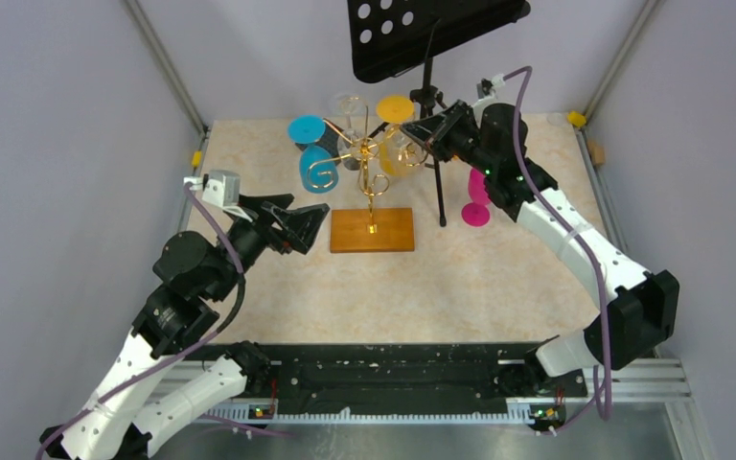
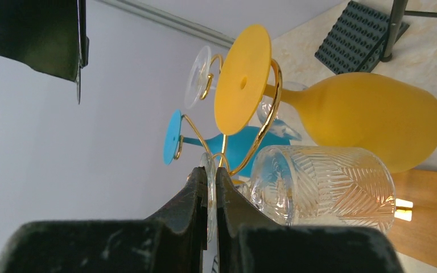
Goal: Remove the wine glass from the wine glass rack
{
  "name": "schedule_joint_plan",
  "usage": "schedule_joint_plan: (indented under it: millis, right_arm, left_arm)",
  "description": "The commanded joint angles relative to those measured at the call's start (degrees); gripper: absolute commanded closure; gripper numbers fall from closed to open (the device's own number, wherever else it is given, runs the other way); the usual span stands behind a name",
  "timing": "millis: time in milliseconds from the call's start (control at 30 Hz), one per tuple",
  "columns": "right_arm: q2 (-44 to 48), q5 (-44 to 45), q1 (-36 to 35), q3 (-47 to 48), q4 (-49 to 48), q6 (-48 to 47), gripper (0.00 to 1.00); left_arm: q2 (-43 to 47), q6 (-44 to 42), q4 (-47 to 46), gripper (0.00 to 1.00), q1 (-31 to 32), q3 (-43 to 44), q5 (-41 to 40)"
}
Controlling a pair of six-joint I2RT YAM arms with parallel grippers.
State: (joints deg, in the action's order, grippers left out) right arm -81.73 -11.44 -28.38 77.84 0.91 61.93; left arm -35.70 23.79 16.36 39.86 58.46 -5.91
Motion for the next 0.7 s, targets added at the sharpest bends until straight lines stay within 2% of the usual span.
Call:
schedule_joint_plan:
  millis: [0,300,667]
  right_arm:
    - [0.5,3.8,-0.5,4.0,-3.0,-0.7,1.0]
    - [4.0,8.7,1.4,1.9,-2.7,1.2,1.0]
    - [11.5,6.1,7.8,-3.6,-4.4,4.6,1.0]
  left_arm:
    - [0.6,-0.9,-1.0,0.08,0.0,0.0,-0.5]
    - [0.9,-0.3,-0.5,0.08,0.1,0.0,0.0]
    - [-0.5,-0.1,0.8,0.08,0.1,1.4,1.6]
